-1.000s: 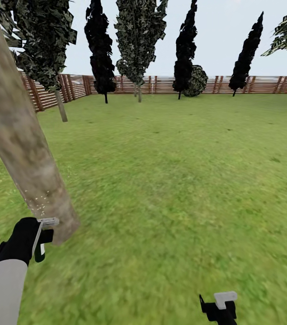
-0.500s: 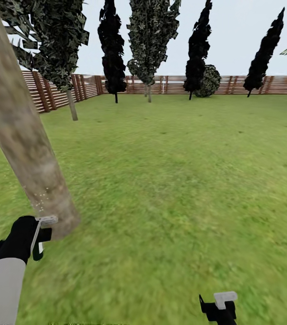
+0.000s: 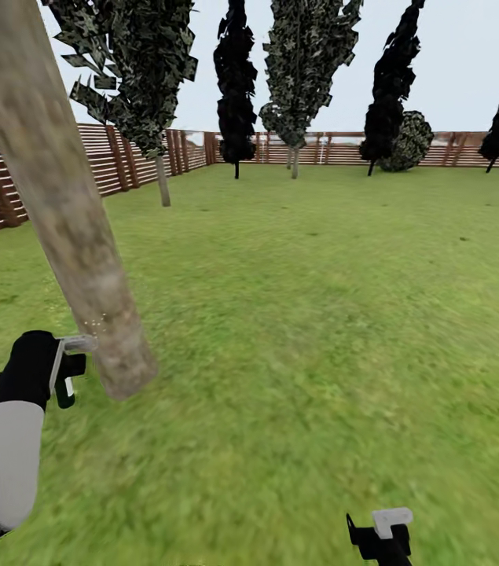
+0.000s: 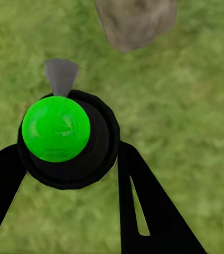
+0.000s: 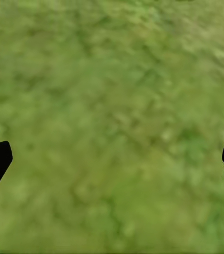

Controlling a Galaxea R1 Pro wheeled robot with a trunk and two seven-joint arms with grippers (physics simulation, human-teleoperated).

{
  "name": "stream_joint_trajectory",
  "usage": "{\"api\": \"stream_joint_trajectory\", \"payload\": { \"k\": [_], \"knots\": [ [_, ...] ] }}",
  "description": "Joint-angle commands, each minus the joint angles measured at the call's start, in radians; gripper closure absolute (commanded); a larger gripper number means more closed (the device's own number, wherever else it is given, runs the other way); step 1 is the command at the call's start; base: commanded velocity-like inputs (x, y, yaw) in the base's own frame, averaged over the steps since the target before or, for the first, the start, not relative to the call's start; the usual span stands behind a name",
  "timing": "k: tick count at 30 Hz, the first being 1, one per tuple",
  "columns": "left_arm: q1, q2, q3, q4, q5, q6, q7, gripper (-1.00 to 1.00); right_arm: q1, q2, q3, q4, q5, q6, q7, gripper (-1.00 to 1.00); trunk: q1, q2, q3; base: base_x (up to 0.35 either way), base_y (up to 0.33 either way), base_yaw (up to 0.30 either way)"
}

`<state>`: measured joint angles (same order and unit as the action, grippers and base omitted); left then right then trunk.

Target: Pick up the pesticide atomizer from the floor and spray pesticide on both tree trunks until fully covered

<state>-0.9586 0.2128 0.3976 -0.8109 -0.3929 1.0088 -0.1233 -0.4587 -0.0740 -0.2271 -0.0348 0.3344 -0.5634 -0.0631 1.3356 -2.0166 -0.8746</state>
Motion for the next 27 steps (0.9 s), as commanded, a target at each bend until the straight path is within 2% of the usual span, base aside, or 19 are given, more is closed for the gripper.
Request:
{"api": "stream_joint_trajectory", "payload": {
  "k": [1,3,10,16,23,27],
  "knots": [
    [-0.011,0.01,0.003,0.001,-0.005,0.003,-0.01,1.0,-0.001,0.0,-0.004,0.001,0.011,-0.003,-0.006,-1.0,0.0,0.0,-0.001,0.047,-0.268,0.276],
    [-0.019,0.021,0.002,0.002,-0.004,0.004,-0.01,1.0,-0.001,0.0,-0.005,0.001,0.011,-0.003,-0.006,-1.0,0.0,0.0,-0.001,0.179,-0.217,0.187],
    [-0.012,0.013,0.0,0.002,-0.004,0.004,-0.01,1.0,0.0,-0.003,-0.005,0.001,0.01,-0.004,-0.007,-1.0,0.0,0.0,-0.001,0.27,-0.161,0.017],
    [-0.012,0.02,0.001,0.002,-0.004,0.004,-0.01,1.0,-0.001,-0.003,-0.005,0.0,0.009,-0.004,-0.006,-1.0,0.0,0.0,-0.001,0.33,0.028,0.0],
    [-0.012,0.008,0.001,0.001,-0.002,0.003,-0.01,1.0,0.0,-0.001,-0.005,0.0,0.009,-0.004,-0.006,-1.0,0.0,0.0,-0.001,0.059,-0.073,0.225],
    [-0.011,0.008,-0.025,0.001,-0.001,0.003,-0.01,1.0,-0.001,-0.003,-0.005,0.001,0.01,-0.004,-0.007,-1.0,0.0,0.0,-0.001,0.134,-0.246,0.02]
  ]
}}
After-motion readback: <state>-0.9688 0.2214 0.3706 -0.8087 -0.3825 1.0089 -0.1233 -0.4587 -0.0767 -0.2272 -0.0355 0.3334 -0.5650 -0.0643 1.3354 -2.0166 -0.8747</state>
